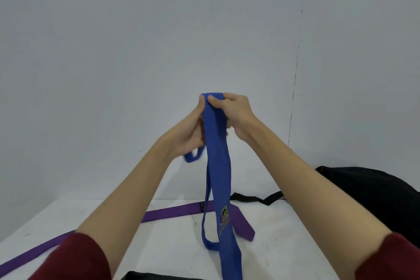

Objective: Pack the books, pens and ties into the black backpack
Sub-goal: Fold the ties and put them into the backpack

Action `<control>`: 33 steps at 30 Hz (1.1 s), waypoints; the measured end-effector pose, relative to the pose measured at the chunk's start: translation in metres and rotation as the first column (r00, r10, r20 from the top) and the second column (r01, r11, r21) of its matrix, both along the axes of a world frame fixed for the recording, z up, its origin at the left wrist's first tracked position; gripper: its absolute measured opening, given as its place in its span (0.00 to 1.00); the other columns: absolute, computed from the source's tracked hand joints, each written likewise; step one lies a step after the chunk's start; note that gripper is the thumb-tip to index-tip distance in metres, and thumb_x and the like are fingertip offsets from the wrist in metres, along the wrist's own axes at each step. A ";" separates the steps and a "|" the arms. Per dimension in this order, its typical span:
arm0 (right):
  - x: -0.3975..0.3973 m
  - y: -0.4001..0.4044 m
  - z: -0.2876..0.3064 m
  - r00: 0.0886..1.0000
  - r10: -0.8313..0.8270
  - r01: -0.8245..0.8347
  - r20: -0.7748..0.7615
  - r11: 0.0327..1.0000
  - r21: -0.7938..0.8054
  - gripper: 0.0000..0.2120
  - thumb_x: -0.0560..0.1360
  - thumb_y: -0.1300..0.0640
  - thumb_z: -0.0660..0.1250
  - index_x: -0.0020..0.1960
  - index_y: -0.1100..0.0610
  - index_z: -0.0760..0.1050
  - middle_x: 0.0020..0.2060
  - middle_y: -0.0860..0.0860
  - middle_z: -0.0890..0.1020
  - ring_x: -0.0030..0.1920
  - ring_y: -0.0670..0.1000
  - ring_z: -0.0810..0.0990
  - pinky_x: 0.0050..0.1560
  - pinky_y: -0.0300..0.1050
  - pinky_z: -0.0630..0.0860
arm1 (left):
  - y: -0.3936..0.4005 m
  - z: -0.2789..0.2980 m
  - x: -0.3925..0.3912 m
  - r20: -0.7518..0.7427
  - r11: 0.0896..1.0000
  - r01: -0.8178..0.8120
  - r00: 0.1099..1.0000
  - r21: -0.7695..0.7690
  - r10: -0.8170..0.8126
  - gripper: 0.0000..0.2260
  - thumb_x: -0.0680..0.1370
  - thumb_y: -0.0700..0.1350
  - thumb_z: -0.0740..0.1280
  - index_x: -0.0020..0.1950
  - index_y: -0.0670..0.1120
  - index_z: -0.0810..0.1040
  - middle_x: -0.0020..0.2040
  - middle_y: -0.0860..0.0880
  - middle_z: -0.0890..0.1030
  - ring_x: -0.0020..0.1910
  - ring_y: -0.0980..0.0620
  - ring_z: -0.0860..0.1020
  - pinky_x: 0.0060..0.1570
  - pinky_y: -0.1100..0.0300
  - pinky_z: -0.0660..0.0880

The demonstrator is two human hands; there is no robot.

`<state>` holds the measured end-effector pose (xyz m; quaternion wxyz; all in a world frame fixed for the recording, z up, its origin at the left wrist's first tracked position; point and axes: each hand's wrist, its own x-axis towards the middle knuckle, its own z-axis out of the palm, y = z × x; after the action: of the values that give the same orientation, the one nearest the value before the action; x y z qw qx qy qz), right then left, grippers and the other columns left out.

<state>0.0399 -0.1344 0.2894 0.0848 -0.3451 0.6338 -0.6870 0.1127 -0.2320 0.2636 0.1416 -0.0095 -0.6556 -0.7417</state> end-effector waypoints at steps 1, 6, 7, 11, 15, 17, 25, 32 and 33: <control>0.001 -0.002 0.006 1.000 -0.019 0.019 0.003 0.999 -0.027 0.04 0.75 0.57 0.69 0.47 0.58 0.80 0.44 0.55 0.84 0.45 0.56 0.83 0.43 0.49 0.80 | 0.005 -0.008 -0.002 -0.013 0.999 0.019 1.000 0.028 -0.018 0.23 0.79 0.60 0.56 0.65 0.45 0.73 0.59 0.42 0.80 0.57 0.43 0.80 0.56 0.49 0.76; -0.003 -0.007 0.031 0.997 -0.076 0.075 -0.016 0.996 -0.055 0.08 0.78 0.63 0.63 0.51 0.69 0.76 0.44 0.64 0.83 0.37 0.61 0.83 0.41 0.52 0.82 | 0.020 -0.020 -0.004 -0.056 0.999 -0.027 0.998 -0.039 0.025 0.08 0.81 0.42 0.61 0.55 0.44 0.78 0.51 0.45 0.84 0.48 0.48 0.83 0.45 0.58 0.80; -0.006 -0.007 0.034 0.994 -0.106 0.105 -0.037 0.994 -0.029 0.11 0.77 0.64 0.62 0.52 0.73 0.74 0.47 0.67 0.82 0.41 0.65 0.82 0.44 0.58 0.81 | 0.020 -0.019 -0.004 -0.057 0.999 -0.027 0.998 -0.045 0.024 0.07 0.81 0.41 0.61 0.54 0.45 0.78 0.50 0.46 0.84 0.48 0.48 0.83 0.45 0.59 0.80; -0.019 -0.007 0.041 0.986 -0.156 0.158 -0.066 0.987 0.032 0.16 0.76 0.64 0.60 0.58 0.76 0.68 0.54 0.70 0.76 0.50 0.68 0.80 0.54 0.67 0.73 | 0.018 -0.013 0.001 -0.016 0.996 0.018 1.000 -0.083 -0.019 0.09 0.81 0.44 0.61 0.57 0.43 0.77 0.52 0.46 0.84 0.49 0.47 0.83 0.47 0.58 0.80; -0.027 -0.005 0.038 0.993 -0.114 0.115 -0.044 0.993 0.021 0.19 0.79 0.54 0.61 0.54 0.72 0.72 0.52 0.65 0.81 0.49 0.62 0.83 0.55 0.53 0.78 | 0.022 -0.012 0.003 -0.019 0.995 -0.037 0.999 -0.088 0.035 0.08 0.80 0.43 0.61 0.55 0.42 0.77 0.48 0.47 0.85 0.45 0.50 0.84 0.46 0.60 0.80; -0.022 0.002 0.026 0.999 -0.039 0.041 -0.022 0.992 0.122 0.24 0.79 0.43 0.59 0.51 0.66 0.73 0.43 0.58 0.81 0.41 0.57 0.80 0.44 0.47 0.79 | 0.023 -0.008 0.001 -0.039 0.991 -0.107 0.994 -0.085 0.104 0.07 0.80 0.42 0.62 0.54 0.42 0.78 0.47 0.47 0.85 0.46 0.50 0.84 0.44 0.61 0.80; -0.014 0.015 -0.029 0.985 0.171 -0.173 0.025 0.966 0.192 0.18 0.76 0.45 0.66 0.52 0.61 0.79 0.47 0.55 0.84 0.42 0.52 0.84 0.41 0.43 0.80 | 0.009 0.006 -0.007 0.045 0.967 -0.238 0.971 0.090 0.235 0.11 0.79 0.34 0.60 0.57 0.42 0.78 0.55 0.44 0.81 0.49 0.48 0.80 0.46 0.57 0.79; -0.010 0.010 -0.044 0.997 0.051 -0.039 -0.066 0.986 0.163 0.14 0.77 0.60 0.66 0.34 0.59 0.69 0.35 0.52 0.79 0.35 0.50 0.79 0.38 0.42 0.78 | -0.005 0.003 0.001 0.016 0.900 -0.125 0.991 0.418 0.130 0.12 0.80 0.35 0.58 0.63 0.36 0.72 0.63 0.42 0.77 0.58 0.48 0.77 0.50 0.55 0.75; -0.010 0.010 -0.044 0.993 0.080 -0.061 -0.090 0.979 0.192 0.13 0.78 0.59 0.64 0.35 0.58 0.70 0.36 0.52 0.79 0.38 0.49 0.78 0.40 0.41 0.77 | -0.007 0.003 0.003 0.026 0.887 -0.122 0.992 0.445 0.123 0.11 0.80 0.36 0.59 0.61 0.35 0.73 0.61 0.41 0.78 0.56 0.47 0.78 0.51 0.55 0.75</control>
<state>0.0300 -0.1244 0.2450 0.1105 -0.3907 0.6871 -0.6026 0.1161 -0.2386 0.2662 0.1875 0.0634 -0.4675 -0.8616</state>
